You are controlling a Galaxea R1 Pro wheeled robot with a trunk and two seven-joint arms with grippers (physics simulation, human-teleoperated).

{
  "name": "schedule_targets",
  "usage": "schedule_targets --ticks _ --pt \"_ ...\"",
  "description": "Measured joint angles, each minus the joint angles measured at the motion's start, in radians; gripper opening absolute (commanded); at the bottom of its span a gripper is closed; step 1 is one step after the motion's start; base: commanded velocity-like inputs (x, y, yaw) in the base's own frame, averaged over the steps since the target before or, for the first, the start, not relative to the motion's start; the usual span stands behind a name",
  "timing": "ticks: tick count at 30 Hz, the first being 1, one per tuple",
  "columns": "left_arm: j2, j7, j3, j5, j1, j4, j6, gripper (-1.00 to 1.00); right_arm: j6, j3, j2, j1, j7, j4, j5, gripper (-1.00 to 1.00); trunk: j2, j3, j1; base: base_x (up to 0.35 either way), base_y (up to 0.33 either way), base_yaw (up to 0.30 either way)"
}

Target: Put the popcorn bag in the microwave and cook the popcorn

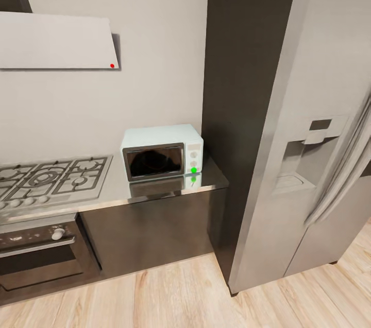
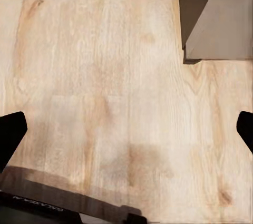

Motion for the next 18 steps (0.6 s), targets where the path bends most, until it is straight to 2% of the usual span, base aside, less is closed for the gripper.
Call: schedule_targets --ticks 4,5,6,7,8,18 --pt "0.012 0.005 0.0 0.0 0.001 0.0 0.0 1.0 0.0 -0.041 -0.016 0.0 0.0 0.038 -0.001 1.0 0.0 0.0 0.0 0.0 0.0 0.0" --pt "0.001 0.163 -0.019 -0.001 -0.064 0.159 0.002 1.0 0.004 -0.152 -0.034 0.044 0.002 0.081 0.005 1.0 0.0 0.0 0.0 0.0 0.0 0.0" --pt "0.001 0.17 -0.02 -0.001 -0.06 0.185 0.002 1.0 0.004 -0.156 -0.037 0.054 0.001 0.286 0.006 1.0 0.0 0.0 0.0 0.0 0.0 0.0" --pt "0.001 0.17 -0.019 0.0 -0.06 0.186 0.002 1.0 0.004 -0.156 -0.037 0.054 0.001 0.335 0.006 1.0 0.0 0.0 0.0 0.0 0.0 0.0" --pt "0.001 0.17 -0.019 0.0 -0.06 0.186 0.002 1.0 0.004 -0.156 -0.037 0.054 0.001 0.306 0.006 1.0 0.0 0.0 0.0 0.0 0.0 0.0" --pt "0.001 0.17 -0.019 0.0 -0.06 0.186 0.002 1.0 0.004 -0.156 -0.037 0.053 0.002 0.305 0.006 1.0 0.0 0.0 0.0 0.0 0.0 0.0"
